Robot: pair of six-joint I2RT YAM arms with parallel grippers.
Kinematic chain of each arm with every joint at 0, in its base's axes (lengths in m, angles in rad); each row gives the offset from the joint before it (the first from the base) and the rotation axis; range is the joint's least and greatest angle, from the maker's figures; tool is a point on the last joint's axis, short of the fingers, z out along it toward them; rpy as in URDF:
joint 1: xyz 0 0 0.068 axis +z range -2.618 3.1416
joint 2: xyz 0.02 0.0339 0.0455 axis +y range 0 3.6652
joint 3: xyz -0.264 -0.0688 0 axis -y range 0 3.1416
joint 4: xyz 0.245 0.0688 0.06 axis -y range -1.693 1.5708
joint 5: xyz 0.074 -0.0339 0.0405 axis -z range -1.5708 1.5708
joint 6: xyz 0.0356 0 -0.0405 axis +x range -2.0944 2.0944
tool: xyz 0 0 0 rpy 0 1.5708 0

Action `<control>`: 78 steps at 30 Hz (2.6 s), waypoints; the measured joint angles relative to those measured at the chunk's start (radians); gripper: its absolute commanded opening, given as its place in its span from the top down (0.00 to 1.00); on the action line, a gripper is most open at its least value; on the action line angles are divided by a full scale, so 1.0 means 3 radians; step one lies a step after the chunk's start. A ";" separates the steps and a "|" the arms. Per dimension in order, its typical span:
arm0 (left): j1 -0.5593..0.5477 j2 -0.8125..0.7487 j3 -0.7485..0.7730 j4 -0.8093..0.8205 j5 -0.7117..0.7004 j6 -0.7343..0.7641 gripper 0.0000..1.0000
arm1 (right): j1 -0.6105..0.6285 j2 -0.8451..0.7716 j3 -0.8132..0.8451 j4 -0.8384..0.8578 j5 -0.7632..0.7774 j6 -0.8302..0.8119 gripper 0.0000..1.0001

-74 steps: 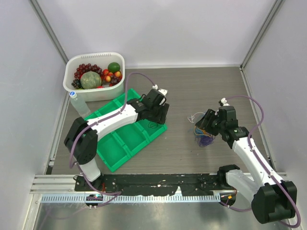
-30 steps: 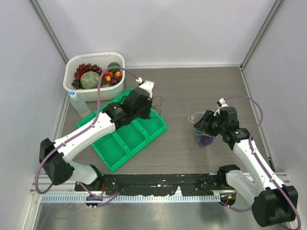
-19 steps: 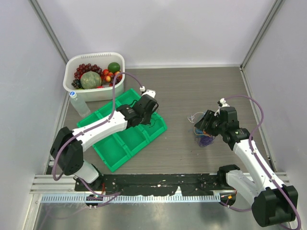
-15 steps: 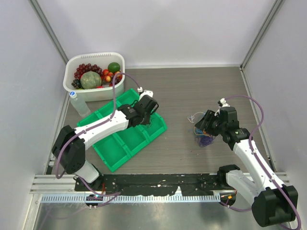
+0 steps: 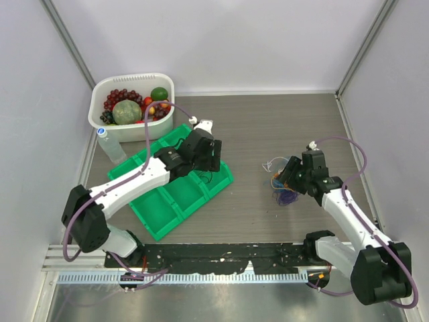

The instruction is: Untangle the cables

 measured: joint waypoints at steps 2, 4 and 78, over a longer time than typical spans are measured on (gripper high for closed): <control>0.0000 -0.0083 -0.0009 0.0131 0.0238 0.0050 0.23 | 0.0000 0.0060 -0.0014 0.0039 0.0104 0.0003 0.40; 0.0000 -0.0094 -0.0009 0.0303 0.0546 0.0079 0.22 | -0.0001 0.0113 -0.0055 0.0160 0.0135 -0.0015 0.42; -0.0955 -0.0160 0.2993 0.0698 -0.0210 0.1821 1.00 | 0.0013 0.0495 -0.0488 0.0856 0.0459 0.0230 0.46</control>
